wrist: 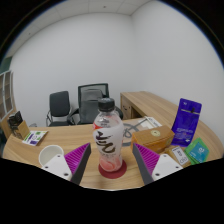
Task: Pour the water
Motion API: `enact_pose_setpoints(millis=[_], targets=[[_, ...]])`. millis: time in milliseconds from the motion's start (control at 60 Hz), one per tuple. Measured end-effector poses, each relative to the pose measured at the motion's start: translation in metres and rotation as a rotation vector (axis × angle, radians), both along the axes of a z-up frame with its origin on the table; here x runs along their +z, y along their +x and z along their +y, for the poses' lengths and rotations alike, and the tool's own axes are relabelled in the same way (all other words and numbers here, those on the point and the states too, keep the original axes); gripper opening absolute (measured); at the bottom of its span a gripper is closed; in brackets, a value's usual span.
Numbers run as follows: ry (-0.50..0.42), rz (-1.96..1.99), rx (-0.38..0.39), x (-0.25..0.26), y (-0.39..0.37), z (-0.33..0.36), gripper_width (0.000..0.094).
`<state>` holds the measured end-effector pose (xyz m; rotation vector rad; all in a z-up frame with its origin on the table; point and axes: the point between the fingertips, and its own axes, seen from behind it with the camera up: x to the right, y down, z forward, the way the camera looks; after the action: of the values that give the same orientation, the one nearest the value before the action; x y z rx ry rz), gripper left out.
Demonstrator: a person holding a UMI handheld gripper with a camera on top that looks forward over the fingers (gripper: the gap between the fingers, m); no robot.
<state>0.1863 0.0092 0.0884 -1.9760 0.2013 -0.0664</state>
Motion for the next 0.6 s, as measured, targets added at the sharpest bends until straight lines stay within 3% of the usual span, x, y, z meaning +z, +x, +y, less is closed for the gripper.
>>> enact_pose_setpoints(millis=[350, 600], targets=[[-0.031, -0.022, -0.003, 0.11, -0.082, -0.168, 0.0852], [-0.042, -0.04, 0.018, 0.155, -0.138, -0.289, 0.0857]])
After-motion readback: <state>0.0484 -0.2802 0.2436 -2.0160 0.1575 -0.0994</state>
